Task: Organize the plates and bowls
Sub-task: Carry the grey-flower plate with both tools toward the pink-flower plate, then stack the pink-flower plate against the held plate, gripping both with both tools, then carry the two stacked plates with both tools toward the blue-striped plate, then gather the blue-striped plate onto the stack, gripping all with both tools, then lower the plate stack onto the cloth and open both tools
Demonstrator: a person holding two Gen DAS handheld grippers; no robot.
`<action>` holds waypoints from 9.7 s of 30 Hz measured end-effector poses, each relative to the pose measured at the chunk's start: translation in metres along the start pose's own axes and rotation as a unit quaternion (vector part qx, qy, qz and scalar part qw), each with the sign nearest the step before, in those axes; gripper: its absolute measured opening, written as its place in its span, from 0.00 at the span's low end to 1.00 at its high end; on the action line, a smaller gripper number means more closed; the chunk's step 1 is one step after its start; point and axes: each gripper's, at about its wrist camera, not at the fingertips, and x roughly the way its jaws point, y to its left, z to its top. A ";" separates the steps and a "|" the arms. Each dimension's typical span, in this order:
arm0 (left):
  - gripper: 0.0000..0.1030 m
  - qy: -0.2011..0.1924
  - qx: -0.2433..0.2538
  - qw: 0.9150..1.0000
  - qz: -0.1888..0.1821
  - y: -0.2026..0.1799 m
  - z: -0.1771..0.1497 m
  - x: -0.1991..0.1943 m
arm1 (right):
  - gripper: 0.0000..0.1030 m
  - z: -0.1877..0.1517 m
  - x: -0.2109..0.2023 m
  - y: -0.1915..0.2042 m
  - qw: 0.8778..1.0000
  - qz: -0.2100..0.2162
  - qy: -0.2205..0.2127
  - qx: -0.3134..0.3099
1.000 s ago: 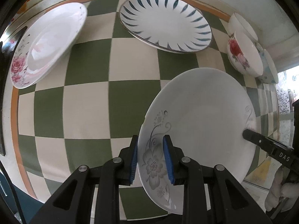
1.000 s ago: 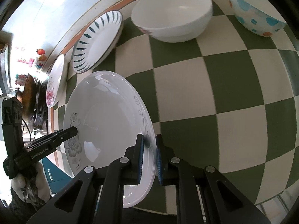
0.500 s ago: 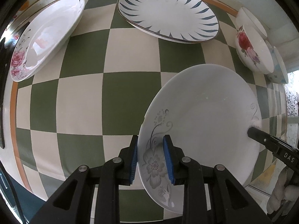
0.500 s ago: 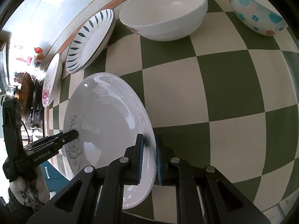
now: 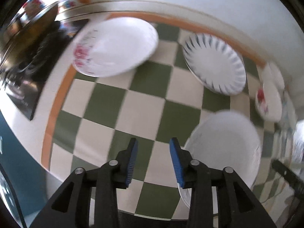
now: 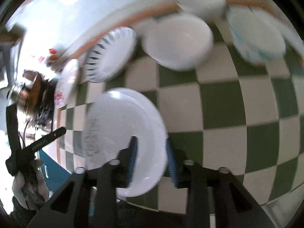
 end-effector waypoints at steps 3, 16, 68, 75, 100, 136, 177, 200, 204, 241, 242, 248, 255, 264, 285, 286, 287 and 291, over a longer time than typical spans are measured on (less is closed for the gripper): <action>0.34 -0.012 -0.031 0.999 -0.010 0.018 0.016 -0.011 | 0.55 0.013 -0.013 0.041 0.999 0.014 -0.022 -0.045; 0.34 -0.003 -0.111 0.994 0.008 0.156 0.115 0.022 | 0.57 0.118 0.081 0.211 0.991 0.086 0.024 -0.102; 0.19 0.015 -0.027 0.996 -0.078 0.103 0.124 0.025 | 0.10 0.150 0.103 0.179 0.993 0.054 0.044 -0.091; 0.19 0.033 0.013 0.995 -0.099 0.035 0.072 0.015 | 0.10 0.089 0.044 0.092 0.997 0.042 0.034 -0.059; 0.22 0.122 0.064 0.989 -0.049 -0.068 -0.013 0.088 | 0.10 0.012 0.045 -0.040 0.997 0.001 0.068 -0.033; 0.22 0.240 0.008 0.970 -0.035 -0.072 0.040 0.123 | 0.13 0.040 0.039 -0.035 0.993 0.005 0.122 -0.003; 0.15 0.171 0.073 0.978 -0.093 -0.088 0.257 0.212 | 0.13 0.259 0.156 0.031 0.990 -0.058 0.120 0.038; 0.15 0.100 0.099 0.986 -0.093 -0.097 0.206 0.097 | 0.10 0.175 0.027 0.050 0.998 -0.013 0.062 -0.006; 0.15 0.095 0.101 0.986 -0.097 -0.101 0.179 0.086 | 0.10 0.147 0.008 0.043 0.998 -0.009 0.058 -0.012; 0.18 0.148 0.113 0.981 -0.046 -0.119 0.073 0.140 | 0.09 0.019 0.066 -0.019 0.992 -0.009 0.123 -0.001; 0.18 0.147 0.112 0.982 -0.045 -0.120 0.074 0.140 | 0.09 0.020 0.066 -0.019 0.992 -0.010 0.122 -0.004; 0.19 0.155 0.100 0.982 -0.042 -0.116 0.068 0.140 | 0.12 0.023 0.066 -0.018 0.993 -0.009 0.120 0.014; 0.20 0.165 0.099 0.980 -0.041 -0.116 0.063 0.145 | 0.19 0.022 0.062 -0.006 0.992 -0.041 0.118 0.011; 0.21 0.154 0.113 0.981 -0.026 -0.123 0.057 0.141 | 0.24 0.019 0.049 0.013 0.991 -0.091 0.101 -0.005; 0.72 0.027 0.150 0.986 -0.060 -0.121 0.021 -0.007 | 0.57 -0.045 -0.086 0.069 0.997 -0.070 0.004 -0.015; 0.76 0.017 0.152 0.986 -0.060 -0.119 0.019 -0.015 | 0.58 -0.047 -0.093 0.073 0.998 -0.069 -0.002 -0.015; 0.80 0.008 0.154 0.986 -0.061 -0.119 0.017 -0.023 | 0.60 -0.050 -0.101 0.076 0.997 -0.069 -0.009 -0.017; 0.83 -0.016 0.154 0.986 -0.064 -0.113 0.008 -0.056 | 0.80 -0.067 -0.134 0.088 0.996 -0.075 -0.032 -0.019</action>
